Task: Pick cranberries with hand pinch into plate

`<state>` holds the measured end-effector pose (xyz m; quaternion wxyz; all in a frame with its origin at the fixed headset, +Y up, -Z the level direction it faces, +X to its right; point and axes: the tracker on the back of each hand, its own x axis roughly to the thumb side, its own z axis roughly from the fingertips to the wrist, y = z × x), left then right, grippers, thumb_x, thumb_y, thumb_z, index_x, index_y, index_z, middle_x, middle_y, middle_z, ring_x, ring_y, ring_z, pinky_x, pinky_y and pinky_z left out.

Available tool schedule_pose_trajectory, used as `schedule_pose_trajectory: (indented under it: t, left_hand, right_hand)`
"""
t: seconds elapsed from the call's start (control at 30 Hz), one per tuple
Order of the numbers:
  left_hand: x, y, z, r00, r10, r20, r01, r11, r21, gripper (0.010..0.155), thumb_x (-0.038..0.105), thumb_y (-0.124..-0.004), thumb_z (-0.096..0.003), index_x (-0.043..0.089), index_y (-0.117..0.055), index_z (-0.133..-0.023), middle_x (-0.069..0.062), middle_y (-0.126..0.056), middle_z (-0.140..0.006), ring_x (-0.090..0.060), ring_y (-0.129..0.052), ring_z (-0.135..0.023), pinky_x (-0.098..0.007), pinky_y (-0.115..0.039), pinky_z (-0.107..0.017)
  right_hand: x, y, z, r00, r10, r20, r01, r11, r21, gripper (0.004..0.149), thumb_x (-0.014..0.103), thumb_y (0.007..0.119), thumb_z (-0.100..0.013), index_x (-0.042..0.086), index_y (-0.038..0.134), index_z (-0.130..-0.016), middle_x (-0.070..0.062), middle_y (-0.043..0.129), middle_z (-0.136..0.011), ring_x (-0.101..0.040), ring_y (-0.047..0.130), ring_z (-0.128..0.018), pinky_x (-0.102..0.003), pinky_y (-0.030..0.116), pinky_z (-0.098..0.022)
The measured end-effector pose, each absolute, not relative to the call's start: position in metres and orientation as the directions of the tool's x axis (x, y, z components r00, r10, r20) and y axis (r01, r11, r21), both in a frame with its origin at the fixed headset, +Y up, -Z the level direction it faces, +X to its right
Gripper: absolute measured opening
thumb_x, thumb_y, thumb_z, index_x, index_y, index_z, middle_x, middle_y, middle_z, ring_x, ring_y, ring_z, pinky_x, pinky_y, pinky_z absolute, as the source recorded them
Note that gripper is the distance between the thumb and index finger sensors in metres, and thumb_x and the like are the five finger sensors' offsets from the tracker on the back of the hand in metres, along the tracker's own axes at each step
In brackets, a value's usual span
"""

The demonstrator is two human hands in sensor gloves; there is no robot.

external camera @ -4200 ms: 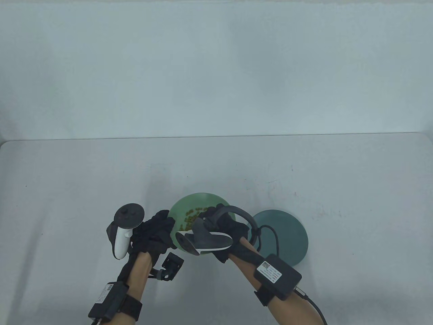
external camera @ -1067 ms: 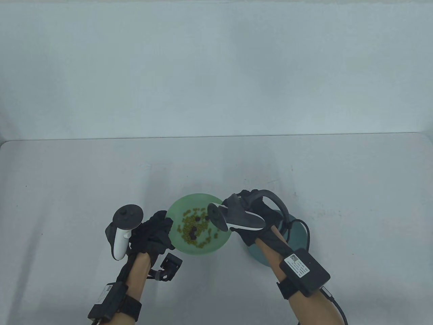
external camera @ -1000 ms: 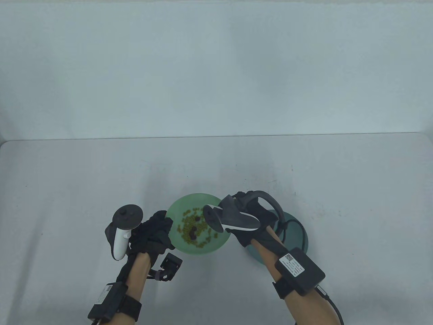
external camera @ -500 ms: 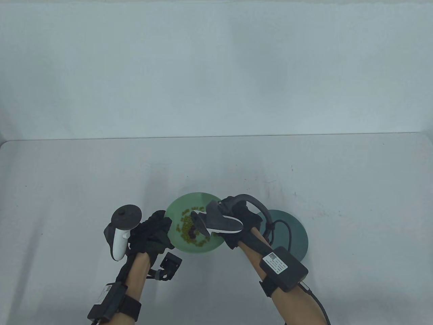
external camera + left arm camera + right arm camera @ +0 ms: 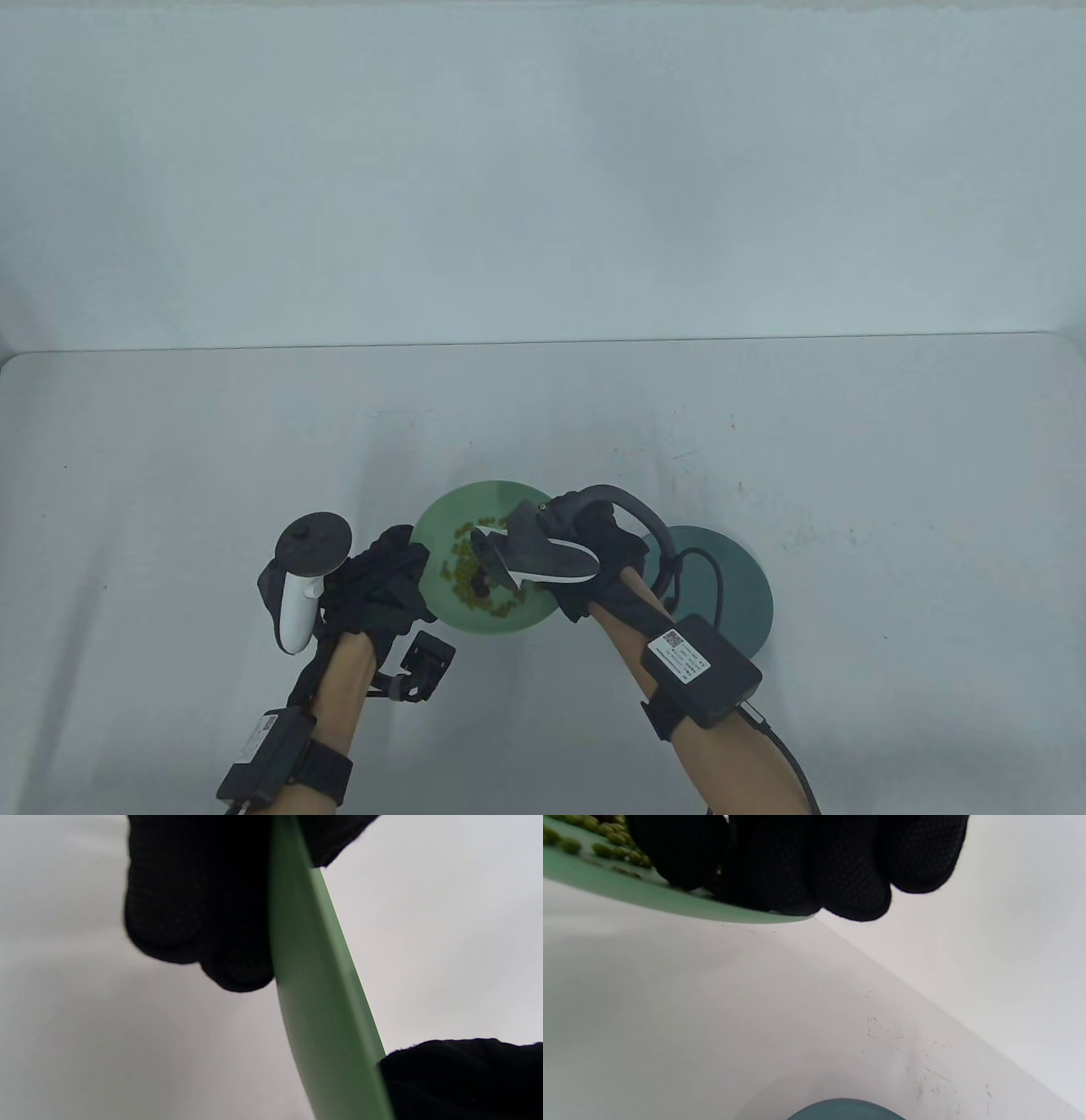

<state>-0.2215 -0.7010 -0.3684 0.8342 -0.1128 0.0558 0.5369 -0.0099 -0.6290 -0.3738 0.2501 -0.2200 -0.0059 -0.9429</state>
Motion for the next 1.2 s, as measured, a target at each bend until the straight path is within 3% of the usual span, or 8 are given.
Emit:
schedule_pose_trajectory:
  t: [0.47,0.67,0.93,1.2]
  left_hand:
    - [-0.219,-0.706,-0.370,0.447,0.866,-0.226,-0.894,0.424,-0.144,0.053,0.020,-0.066,-0.0589,-0.006,-0.055,-0.104,-0.020,-0.085,-0.081,-0.023,-0.110,-0.047,-0.031,-0.097,-0.035]
    - [-0.217,-0.710,-0.371,0.452,0.861,-0.235,-0.892,0.426,-0.153,0.053,0.020,-0.066,-0.0589,-0.006,-0.055,-0.104,-0.020,-0.085,-0.082,-0.024,-0.109,-0.047,-0.031,-0.097,-0.036]
    - [-0.218,-0.710,-0.370,0.437,0.868,-0.234,-0.899,0.413,-0.148,0.053,0.020,-0.065,-0.0590,-0.005,-0.055,-0.104,-0.019,-0.085,-0.082,-0.024,-0.109,-0.048,-0.031,-0.096,-0.036]
    - [-0.223,-0.709,-0.368,0.429,0.872,-0.234,-0.903,0.409,-0.132,0.053,0.020,-0.066,-0.0590,-0.004,-0.055,-0.104,-0.019,-0.085,-0.082,-0.024,-0.109,-0.048,-0.031,-0.096,-0.036]
  right_hand:
    - [-0.010,-0.624,-0.373,-0.768,-0.466,0.440,0.471,-0.876,-0.105,0.047,0.054,0.075,-0.051,0.021,0.087,-0.082,0.008,0.096,-0.061,-0.012,0.098,-0.056,-0.045,0.083,-0.059]
    - [-0.003,-0.602,-0.373,-0.798,-0.414,0.438,0.411,-0.905,-0.108,0.047,0.054,0.075,-0.051,0.021,0.087,-0.082,0.008,0.095,-0.061,-0.012,0.097,-0.056,-0.044,0.083,-0.059]
    - [0.028,-0.581,-0.376,-0.837,-0.370,0.402,0.359,-0.927,-0.106,0.047,0.054,0.075,-0.051,0.021,0.087,-0.082,0.008,0.096,-0.060,-0.012,0.097,-0.055,-0.044,0.083,-0.059]
    - [0.074,-0.597,-0.379,-0.872,-0.343,0.348,0.347,-0.936,-0.053,0.047,0.054,0.075,-0.051,0.021,0.087,-0.082,0.008,0.096,-0.061,-0.012,0.097,-0.055,-0.044,0.083,-0.059]
